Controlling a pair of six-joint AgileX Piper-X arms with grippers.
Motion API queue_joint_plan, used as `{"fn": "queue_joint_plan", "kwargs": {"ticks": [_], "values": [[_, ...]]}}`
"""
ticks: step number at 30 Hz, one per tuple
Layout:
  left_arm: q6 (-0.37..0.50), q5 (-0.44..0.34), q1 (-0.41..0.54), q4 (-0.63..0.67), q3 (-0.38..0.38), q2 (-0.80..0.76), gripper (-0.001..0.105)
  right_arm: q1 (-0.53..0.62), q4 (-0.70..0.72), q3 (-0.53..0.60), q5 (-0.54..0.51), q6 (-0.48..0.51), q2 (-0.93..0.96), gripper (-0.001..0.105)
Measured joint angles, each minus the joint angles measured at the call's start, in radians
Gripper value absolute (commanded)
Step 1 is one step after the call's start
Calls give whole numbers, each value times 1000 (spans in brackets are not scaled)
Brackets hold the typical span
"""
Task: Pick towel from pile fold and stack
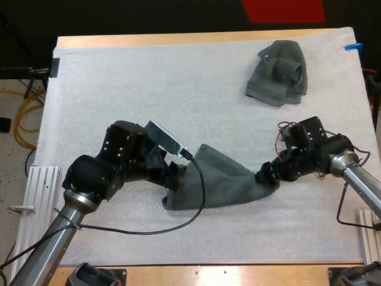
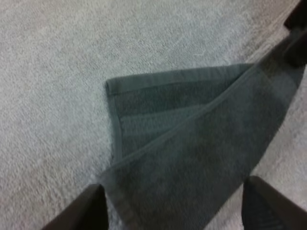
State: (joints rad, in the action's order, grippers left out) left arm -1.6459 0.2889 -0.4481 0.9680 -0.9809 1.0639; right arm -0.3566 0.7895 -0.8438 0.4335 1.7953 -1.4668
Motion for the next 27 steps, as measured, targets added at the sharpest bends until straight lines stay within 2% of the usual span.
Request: {"fn": "queue_joint_plan", "kwargs": {"ticks": [4, 5, 14, 18, 22, 27], "values": [[0, 0, 0, 6, 0, -33, 58, 0, 36, 0, 11, 40, -1, 2], [0, 0, 0, 6, 0, -41, 58, 0, 51, 0, 12, 56, -1, 0], [0, 0, 0, 9, 0, -100, 58, 0, 219, 0, 10, 191, -1, 0], [0, 0, 0, 10, 0, -100, 58, -36, 312, 20, -38, 281, 5, 0], [0, 0, 0, 6, 0, -100, 58, -138, 347, 86, -102, 292, 24, 0], [0, 0, 0, 2, 0, -100, 58, -243, 356, 150, -239, 248, 65, 0]]}}
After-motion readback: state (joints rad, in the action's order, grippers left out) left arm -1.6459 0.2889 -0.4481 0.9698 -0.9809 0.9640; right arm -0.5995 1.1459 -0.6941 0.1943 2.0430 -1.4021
